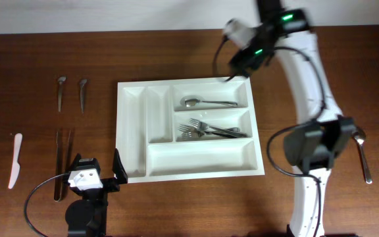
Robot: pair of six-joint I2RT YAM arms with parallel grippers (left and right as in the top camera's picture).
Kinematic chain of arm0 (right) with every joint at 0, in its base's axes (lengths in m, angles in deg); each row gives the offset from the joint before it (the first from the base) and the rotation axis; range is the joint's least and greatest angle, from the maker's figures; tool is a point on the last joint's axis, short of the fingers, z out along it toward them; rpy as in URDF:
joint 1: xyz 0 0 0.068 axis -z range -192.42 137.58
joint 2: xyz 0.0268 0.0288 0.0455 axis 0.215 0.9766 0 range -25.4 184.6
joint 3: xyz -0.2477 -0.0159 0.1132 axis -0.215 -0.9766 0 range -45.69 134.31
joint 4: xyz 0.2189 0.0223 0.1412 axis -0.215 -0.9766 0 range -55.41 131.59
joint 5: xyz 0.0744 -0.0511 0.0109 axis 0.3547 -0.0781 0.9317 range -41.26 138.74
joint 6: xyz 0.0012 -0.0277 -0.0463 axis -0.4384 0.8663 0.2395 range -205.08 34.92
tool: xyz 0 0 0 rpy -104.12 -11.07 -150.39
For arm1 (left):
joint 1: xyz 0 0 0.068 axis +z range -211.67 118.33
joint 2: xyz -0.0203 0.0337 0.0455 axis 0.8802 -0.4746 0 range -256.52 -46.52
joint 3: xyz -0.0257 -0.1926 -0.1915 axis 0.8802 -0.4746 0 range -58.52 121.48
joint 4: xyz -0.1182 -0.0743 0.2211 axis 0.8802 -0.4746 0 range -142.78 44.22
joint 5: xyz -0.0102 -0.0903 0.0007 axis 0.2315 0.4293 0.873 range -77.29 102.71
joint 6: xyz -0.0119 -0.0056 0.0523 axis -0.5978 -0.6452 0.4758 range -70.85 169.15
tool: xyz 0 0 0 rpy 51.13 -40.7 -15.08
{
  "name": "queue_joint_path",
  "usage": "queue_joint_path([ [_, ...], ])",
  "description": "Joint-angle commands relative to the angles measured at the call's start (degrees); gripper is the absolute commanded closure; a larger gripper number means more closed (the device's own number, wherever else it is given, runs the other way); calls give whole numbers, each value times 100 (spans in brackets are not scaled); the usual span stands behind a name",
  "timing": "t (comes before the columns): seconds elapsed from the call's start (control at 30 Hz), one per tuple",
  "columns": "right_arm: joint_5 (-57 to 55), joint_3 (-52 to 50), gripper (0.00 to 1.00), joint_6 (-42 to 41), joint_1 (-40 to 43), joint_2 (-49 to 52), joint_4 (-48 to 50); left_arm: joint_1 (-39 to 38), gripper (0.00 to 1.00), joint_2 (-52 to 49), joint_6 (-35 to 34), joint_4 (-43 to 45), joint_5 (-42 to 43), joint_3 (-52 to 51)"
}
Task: Pack container
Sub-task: 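Move the right gripper back right over the remaining spoon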
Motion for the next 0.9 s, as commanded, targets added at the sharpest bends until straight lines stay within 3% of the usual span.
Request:
queue_joint_path([
  [0.0,-382,1032,1,-704,463,-400,-675,-22,1,15,-13,15,61,-28],
  [0.13,-763,2052,2,-848,835,-498,-1805,-22,1,15,-13,15,61,-28],
  [0.17,-1117,2192,1,-1558,946,-557,-1801,-22,1,15,-13,15,61,-28],
  [0.2,-1222,2247,1,-1749,1016,-616,-1803,-22,1,15,-11,15,61,-28],
  [0.47,-1213,2116,1,-2046,1624,-1255,-1803,-22,1,15,-11,15,61,-28],
  [0.6,-1211,1106,1,-2107,1851,-1827,-1803,-22,1,15,-13,15,61,-28],
  [0.87,-1176,-2330,1,-1432,2374,-3259,-1803,-22,1,15,-11,15,61,-28],
])
